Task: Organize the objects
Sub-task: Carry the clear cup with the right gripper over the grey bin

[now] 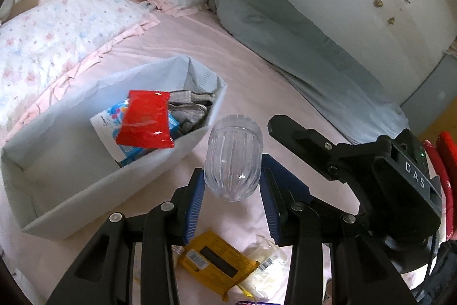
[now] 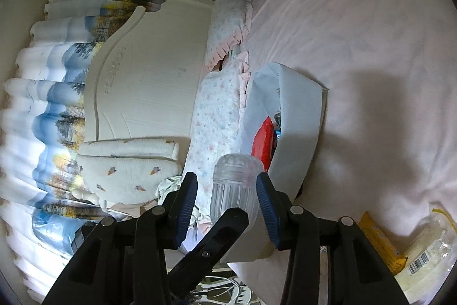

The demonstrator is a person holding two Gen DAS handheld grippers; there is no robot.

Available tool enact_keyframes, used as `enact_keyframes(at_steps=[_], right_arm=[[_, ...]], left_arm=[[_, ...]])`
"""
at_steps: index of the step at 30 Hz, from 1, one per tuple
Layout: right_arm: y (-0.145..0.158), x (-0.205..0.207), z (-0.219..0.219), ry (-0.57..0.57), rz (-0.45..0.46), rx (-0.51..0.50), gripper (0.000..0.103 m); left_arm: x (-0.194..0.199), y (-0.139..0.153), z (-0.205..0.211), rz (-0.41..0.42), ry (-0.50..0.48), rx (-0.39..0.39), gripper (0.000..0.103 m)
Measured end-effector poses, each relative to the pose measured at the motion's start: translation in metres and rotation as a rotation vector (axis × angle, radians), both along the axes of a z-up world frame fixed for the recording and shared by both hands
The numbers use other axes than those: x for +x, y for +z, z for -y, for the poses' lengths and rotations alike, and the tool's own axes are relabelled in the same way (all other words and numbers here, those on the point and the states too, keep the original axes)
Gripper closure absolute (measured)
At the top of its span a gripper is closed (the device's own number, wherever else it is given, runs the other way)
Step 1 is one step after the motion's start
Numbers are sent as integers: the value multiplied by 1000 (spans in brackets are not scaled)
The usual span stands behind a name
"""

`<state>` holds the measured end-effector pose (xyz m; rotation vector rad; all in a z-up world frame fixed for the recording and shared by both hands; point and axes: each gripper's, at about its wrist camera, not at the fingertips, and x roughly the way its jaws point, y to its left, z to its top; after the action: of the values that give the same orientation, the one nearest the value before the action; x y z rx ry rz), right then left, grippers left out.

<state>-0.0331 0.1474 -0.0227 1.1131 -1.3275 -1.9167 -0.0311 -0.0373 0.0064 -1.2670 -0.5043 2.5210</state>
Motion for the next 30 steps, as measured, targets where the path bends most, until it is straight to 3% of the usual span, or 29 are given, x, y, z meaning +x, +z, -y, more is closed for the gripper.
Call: enact_keyframes(at_steps=[7, 12, 19, 30], right_arm=[[4, -10, 23, 17, 8, 41, 60], [6, -13, 44, 39, 25, 138, 60], [9, -20, 72, 69, 5, 180, 60], [6, -22, 92, 80, 8, 257, 60]], left_arm=[[-3, 0, 21, -11, 86, -54, 65], [-5, -2, 43, -8, 158, -77, 65], [-5, -2, 62, -27, 199, -116, 65], [-13, -21, 86, 67, 286, -143, 65]])
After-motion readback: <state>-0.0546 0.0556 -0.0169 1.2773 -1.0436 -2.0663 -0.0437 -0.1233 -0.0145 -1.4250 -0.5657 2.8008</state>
